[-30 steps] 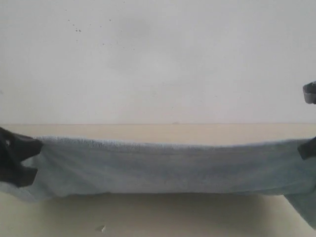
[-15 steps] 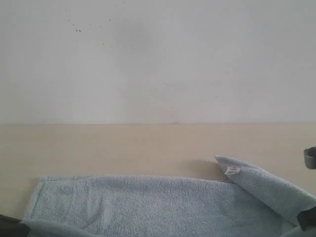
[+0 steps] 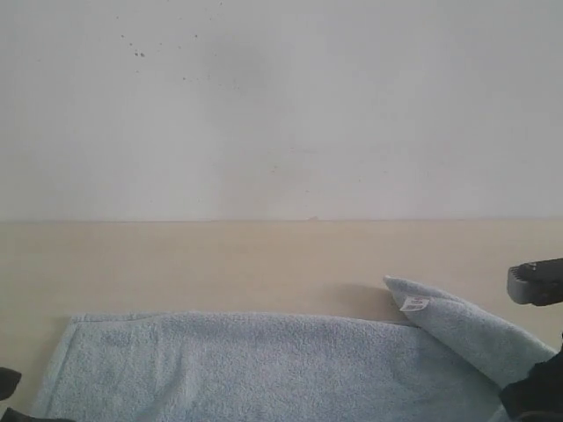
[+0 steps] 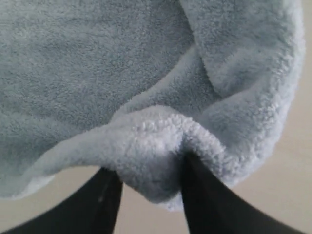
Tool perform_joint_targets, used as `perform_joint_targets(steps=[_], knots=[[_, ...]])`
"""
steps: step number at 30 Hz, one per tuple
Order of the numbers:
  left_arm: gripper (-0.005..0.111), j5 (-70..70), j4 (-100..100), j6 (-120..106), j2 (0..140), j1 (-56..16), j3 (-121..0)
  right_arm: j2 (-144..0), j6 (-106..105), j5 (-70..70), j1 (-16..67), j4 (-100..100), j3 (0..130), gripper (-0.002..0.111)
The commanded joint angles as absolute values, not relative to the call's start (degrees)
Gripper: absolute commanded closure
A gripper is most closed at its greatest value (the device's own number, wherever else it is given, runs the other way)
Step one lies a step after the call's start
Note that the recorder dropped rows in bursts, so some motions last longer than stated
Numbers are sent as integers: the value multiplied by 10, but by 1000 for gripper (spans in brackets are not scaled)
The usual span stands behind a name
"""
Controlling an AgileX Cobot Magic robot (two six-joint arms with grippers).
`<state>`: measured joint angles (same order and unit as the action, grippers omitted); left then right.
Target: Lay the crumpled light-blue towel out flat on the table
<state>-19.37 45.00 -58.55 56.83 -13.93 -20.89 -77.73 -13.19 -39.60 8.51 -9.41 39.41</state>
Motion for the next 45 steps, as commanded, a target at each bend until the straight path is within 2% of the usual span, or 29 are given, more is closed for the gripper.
perform_joint_targets(steps=[1,3,9,11,13,15,16,19,21,24,27,29,31,38,45], knots=[[29,-145,475,-578,565,-138,-215,-773,-139,-369,99,-102,398,51],[29,-125,497,-578,565,-138,-225,-773,-135,-366,99,-117,414,47],[32,-67,613,-578,591,-139,-228,-773,-123,-366,99,-122,503,47],[45,-76,627,-578,626,-140,-230,-773,-101,-363,99,-119,539,47],[68,-89,626,-592,660,-146,-245,-780,-40,-367,96,-99,574,48],[95,-122,623,-630,689,-152,-267,-806,9,-409,93,-56,622,54],[101,-149,621,-661,704,-154,-285,-828,0,-444,88,-46,649,60],[101,-191,639,-699,735,-163,-319,-908,-25,-534,77,-46,727,75],[101,-191,646,-708,756,-167,-327,-963,-40,-576,76,-59,777,77],[101,-203,657,-718,808,-167,-328,-1048,-99,-598,76,-103,843,67],[101,-251,680,-735,870,-167,-346,-1113,-148,-596,79,-117,897,45],[101,-288,698,-751,892,-167,-369,-1149,-153,-572,80,-120,925,37],[101,-299,701,-761,906,-167,-392,-1172,-153,-542,80,-120,943,38],[101,-305,728,-765,930,-167,-409,-1217,-185,-446,80,-121,956,55],[101,-310,732,-765,958,-167,-409,-1246,-214,-425,80,-131,956,56]])
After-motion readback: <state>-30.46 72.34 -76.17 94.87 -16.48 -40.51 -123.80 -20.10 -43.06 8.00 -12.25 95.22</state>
